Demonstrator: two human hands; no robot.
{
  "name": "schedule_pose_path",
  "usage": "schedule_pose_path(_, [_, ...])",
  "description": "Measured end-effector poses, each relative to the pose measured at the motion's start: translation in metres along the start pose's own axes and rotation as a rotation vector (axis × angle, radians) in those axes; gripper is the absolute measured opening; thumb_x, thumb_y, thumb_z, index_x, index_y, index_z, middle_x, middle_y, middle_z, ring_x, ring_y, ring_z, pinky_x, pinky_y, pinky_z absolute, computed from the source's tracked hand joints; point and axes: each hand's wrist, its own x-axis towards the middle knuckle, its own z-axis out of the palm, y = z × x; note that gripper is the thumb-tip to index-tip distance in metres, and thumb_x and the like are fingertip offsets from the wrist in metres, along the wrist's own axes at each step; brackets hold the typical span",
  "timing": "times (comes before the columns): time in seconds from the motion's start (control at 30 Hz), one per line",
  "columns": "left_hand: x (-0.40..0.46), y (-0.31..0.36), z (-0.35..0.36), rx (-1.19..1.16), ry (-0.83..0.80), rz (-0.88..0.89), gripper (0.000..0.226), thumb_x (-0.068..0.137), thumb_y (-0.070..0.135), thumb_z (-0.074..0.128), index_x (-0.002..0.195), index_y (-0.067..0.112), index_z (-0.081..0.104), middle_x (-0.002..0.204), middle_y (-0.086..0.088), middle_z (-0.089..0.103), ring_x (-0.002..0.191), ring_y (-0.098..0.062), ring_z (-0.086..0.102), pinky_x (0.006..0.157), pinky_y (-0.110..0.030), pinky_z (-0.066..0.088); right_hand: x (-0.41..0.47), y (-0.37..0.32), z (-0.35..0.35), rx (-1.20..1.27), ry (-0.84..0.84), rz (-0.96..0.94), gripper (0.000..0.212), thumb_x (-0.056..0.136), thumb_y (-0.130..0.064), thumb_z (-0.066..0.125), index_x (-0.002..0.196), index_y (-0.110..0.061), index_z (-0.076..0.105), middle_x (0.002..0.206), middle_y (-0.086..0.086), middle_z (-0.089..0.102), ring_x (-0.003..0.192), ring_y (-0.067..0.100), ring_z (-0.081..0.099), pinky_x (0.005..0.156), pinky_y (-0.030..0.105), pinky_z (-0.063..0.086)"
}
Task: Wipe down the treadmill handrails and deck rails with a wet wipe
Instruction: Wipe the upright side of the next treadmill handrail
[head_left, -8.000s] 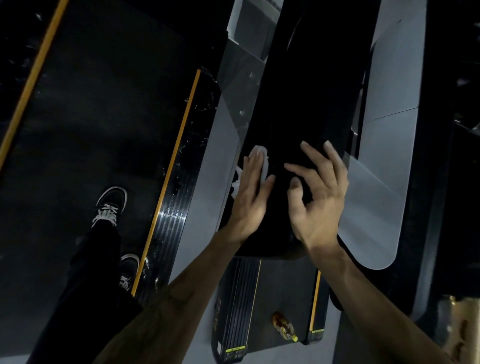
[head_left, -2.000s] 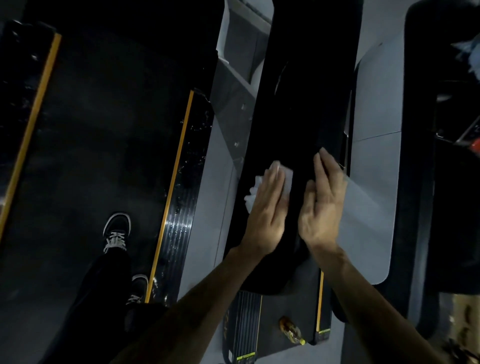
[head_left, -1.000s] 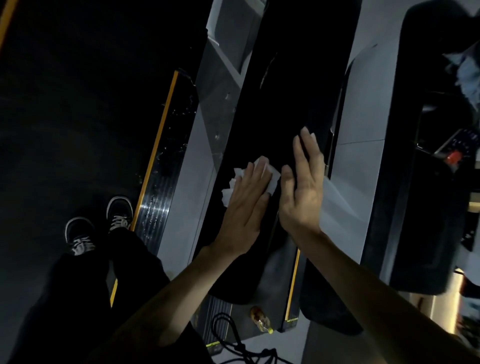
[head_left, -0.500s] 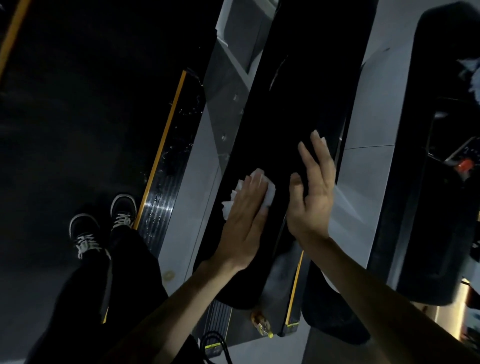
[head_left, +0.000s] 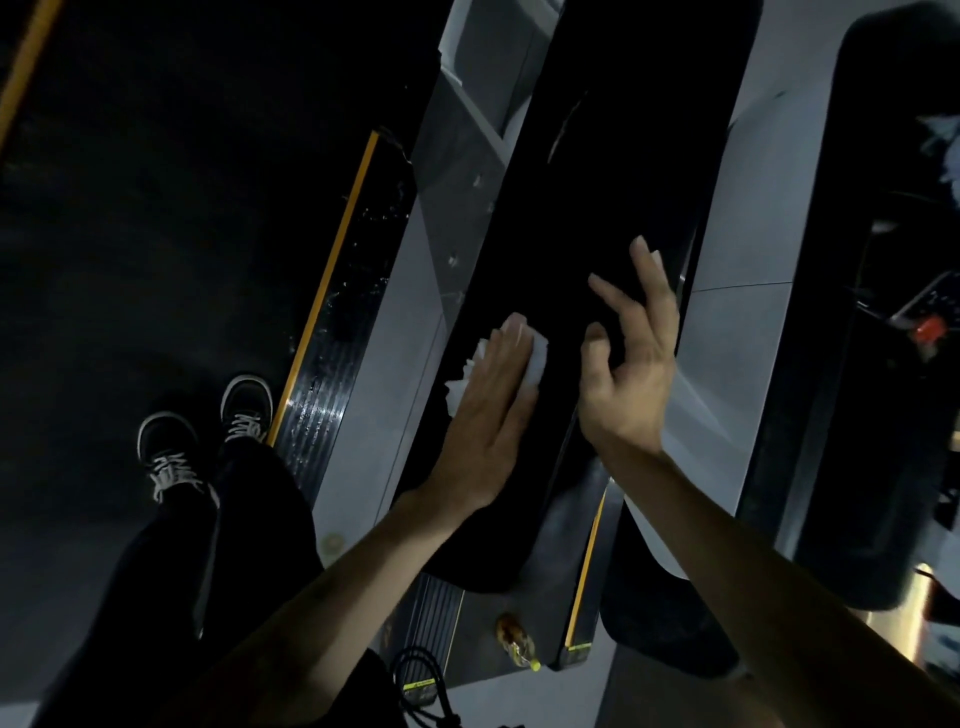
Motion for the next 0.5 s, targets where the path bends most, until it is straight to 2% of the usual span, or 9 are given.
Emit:
schedule_pose_path(0.13, [0.024, 0.006, -0.003, 0.012, -0.016, 0.039, 0.053, 0.113, 0.024, 0.03, 0.163, 0.009, 0.02, 0.173, -0.001, 0.009, 0.16, -0.017, 0.003, 0.129, -0.053, 0.003, -0.001, 0.002, 0.0, -0.016, 0.005, -0.021, 0.04, 0.091, -0.002, 0.05, 0.126, -0.006, 0.067, 0.163, 0.007, 0.036, 0.156, 0.022, 0.021, 0.127, 0.037, 0.02])
schedule_pose_path(0.27, [0.056, -0.001, -0.014, -0.022, 0.028, -0.118, 0.051, 0.115, 0.025, 0.028, 0.164, 0.018, 0.017, 0.172, 0.008, 0.006, 0.157, -0.004, -0.002, 0.13, -0.044, 0.002, 0.0, 0.004, 0.0, -0.013, 0.007, -0.029, 0.038, 0.09, -0.007, 0.05, 0.123, -0.009, 0.068, 0.163, 0.006, 0.037, 0.156, 0.022, 0.023, 0.126, 0.049, 0.021])
schedule_pose_path(0.5, [0.0, -0.011, -0.003, -0.054, 0.053, -0.175, 0.059, 0.111, 0.039, 0.029, 0.165, 0.024, 0.011, 0.172, 0.013, 0.004, 0.158, -0.008, -0.001, 0.129, -0.052, 0.006, -0.001, 0.005, 0.0, 0.02, 0.023, -0.017, 0.038, 0.09, -0.003, 0.049, 0.121, -0.005, 0.069, 0.162, 0.006, 0.038, 0.155, 0.023, 0.023, 0.125, 0.051, 0.023])
